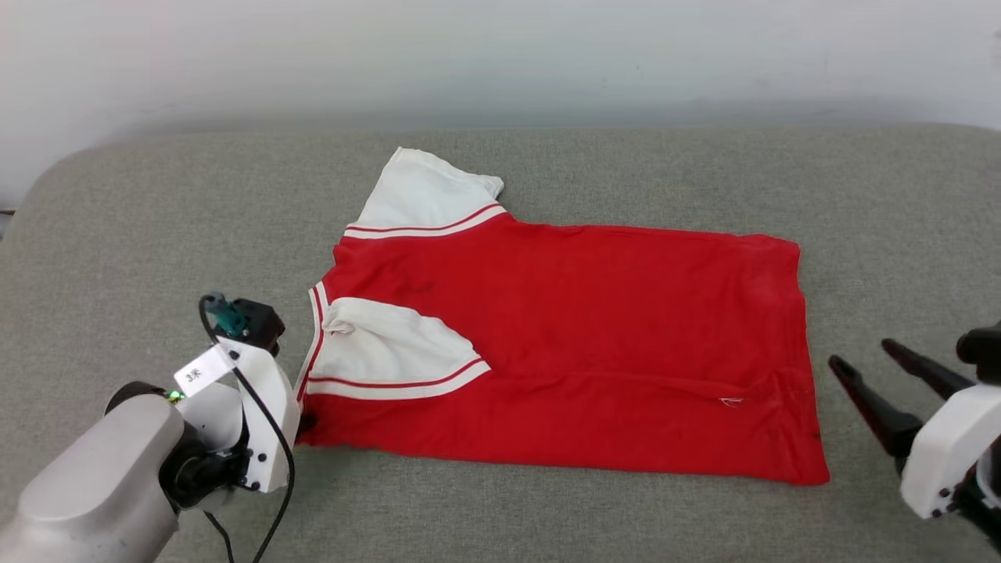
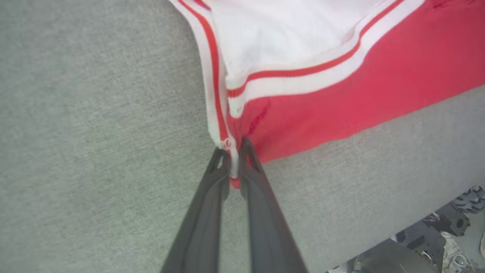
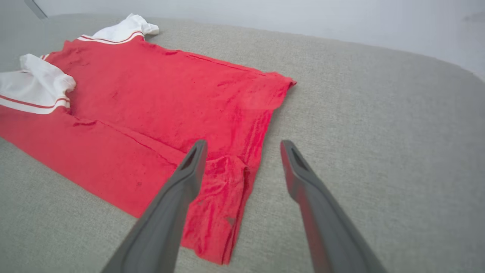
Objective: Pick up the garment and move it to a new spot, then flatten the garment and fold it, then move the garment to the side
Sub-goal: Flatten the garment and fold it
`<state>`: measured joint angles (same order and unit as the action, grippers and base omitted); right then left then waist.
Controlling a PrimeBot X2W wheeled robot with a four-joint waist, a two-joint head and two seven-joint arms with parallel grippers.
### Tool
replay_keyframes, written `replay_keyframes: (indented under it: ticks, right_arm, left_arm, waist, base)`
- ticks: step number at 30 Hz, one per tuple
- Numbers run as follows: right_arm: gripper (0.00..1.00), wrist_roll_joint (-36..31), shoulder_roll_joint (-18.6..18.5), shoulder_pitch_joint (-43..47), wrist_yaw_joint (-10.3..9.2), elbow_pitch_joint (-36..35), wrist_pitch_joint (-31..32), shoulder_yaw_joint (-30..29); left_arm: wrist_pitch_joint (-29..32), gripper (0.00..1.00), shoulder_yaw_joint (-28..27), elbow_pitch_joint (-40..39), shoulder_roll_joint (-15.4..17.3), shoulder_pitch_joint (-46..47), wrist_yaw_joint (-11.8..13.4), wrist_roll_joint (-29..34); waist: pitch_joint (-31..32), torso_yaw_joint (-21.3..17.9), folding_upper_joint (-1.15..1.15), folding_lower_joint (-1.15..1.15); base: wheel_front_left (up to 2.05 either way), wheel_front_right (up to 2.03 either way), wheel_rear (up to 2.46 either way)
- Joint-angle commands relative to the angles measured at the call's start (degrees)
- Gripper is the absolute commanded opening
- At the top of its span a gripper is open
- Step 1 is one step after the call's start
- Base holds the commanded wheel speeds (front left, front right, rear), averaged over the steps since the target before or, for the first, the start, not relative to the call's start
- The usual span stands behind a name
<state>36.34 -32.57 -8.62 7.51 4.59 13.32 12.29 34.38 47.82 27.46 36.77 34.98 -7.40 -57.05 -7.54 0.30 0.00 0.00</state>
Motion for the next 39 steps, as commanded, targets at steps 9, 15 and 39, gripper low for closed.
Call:
replay_keyframes:
  ticks: [9,15,39]
  right_arm:
    - [1.00,1.63,-8.45,-2.77,-0.05,-4.44,17.44,2.06]
    - [1.00,3.11,-7.81,-4.36,-0.05,-2.74,24.67,4.98]
    - [0.00,5.79,0.37,-7.20,0.02,18.96,12.40,18.08]
  left_arm:
    - [-4.38,0.00,-1.12,-8.23,3.12,-2.10,1.89,1.81]
    - [-4.53,0.00,-0.93,-12.22,3.66,-2.49,3.62,2.92]
    - [-8.06,0.00,-1.48,-12.98,3.63,-5.16,5.37,2.29]
  waist:
    - [0.89,0.47,0.00,0.00]
    - [-0.09,1.21,0.00,0.00]
    - [-1.75,2.84,0.00,0.00]
  base:
    - [0.00,0.00,0.00]
    - [0.00,0.00,0.00]
    - [0.00,0.00,0.00]
